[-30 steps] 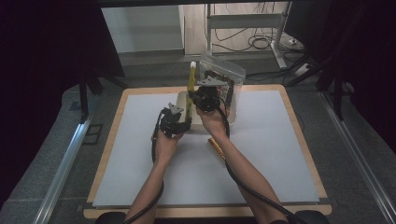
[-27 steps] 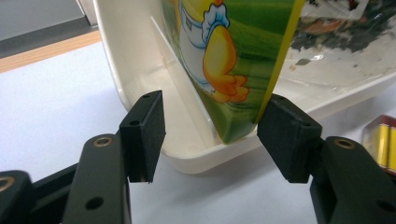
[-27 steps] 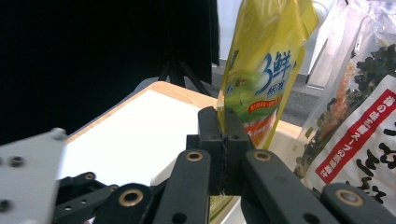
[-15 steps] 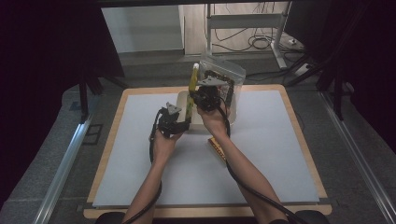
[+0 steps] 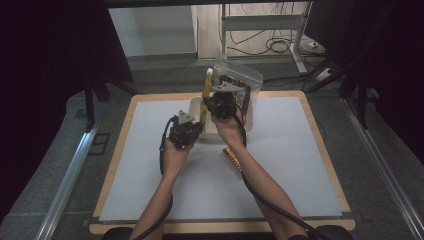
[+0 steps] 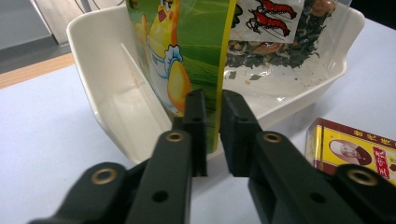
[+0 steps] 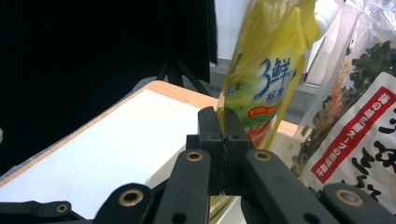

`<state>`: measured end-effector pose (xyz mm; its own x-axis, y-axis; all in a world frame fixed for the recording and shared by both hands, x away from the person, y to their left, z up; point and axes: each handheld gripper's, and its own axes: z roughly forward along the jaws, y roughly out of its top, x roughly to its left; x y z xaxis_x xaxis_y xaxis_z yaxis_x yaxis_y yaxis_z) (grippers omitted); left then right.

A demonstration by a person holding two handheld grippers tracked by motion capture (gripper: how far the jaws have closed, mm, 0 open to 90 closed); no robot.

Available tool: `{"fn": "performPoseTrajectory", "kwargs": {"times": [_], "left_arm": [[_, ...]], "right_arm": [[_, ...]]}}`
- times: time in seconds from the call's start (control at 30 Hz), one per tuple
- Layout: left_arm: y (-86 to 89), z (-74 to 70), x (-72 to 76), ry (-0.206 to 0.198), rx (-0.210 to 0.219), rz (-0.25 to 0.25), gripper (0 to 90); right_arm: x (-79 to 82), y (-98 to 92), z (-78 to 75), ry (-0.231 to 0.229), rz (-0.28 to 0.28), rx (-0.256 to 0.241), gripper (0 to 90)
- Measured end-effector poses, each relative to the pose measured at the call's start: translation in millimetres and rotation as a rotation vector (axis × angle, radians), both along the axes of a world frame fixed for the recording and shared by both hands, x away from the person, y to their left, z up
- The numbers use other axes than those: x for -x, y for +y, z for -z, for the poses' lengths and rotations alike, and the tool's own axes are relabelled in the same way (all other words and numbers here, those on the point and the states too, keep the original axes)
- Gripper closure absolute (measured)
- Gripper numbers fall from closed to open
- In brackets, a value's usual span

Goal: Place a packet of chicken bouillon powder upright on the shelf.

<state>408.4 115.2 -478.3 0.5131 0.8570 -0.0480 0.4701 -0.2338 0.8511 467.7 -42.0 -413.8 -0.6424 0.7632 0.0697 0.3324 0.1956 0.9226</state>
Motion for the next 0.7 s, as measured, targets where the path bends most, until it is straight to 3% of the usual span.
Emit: {"fn": "performPoseTrajectory", "kwargs": {"times": [0.17,0.7], "left_arm": [[-0.2,0.9,-2.4,0.0,0.028,0.006,86.5],[-4.1,7.7,-9.8,0.003,-0.002,0.001,85.7]], "right_arm": [[0.7,0.0,-2.3,0.01,-0.007,-0.01,89.7],[0.7,3.0,1.3,0.016,-0.012,0.001,89.8]]}}
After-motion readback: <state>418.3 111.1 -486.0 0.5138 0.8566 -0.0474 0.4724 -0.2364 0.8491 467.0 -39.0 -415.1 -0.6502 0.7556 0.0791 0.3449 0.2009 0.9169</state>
